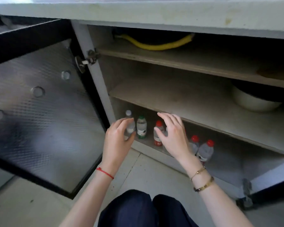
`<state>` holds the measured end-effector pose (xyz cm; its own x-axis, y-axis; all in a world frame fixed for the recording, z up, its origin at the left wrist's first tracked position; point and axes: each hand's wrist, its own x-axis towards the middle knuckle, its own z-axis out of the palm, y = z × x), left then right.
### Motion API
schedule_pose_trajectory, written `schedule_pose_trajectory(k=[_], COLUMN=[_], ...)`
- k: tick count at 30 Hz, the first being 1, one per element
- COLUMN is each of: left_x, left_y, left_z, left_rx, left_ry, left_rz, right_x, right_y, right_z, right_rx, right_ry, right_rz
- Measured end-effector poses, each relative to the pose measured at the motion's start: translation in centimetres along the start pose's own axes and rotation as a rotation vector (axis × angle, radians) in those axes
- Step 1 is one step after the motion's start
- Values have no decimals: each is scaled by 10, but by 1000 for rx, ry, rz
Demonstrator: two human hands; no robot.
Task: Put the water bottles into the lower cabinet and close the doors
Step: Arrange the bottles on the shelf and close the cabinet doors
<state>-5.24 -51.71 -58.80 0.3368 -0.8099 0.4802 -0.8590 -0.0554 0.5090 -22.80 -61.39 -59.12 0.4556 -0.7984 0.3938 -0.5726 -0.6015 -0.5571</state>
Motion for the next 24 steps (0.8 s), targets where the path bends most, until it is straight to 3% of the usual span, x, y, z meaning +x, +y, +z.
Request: schedule_pose_trajectory(k=[9,24], left_x=[-40,-84], left_y=[-35,-57], left_z=[-103,-240], left_rx=[172,411], left_ry=[207,594], left_rz=[-179,-400], right_x=[25,58], right_y=[-104,-296], right_z=[44,38], right_rx=[170,375], right_ry=[-33,7], right_rz=[-313,-763])
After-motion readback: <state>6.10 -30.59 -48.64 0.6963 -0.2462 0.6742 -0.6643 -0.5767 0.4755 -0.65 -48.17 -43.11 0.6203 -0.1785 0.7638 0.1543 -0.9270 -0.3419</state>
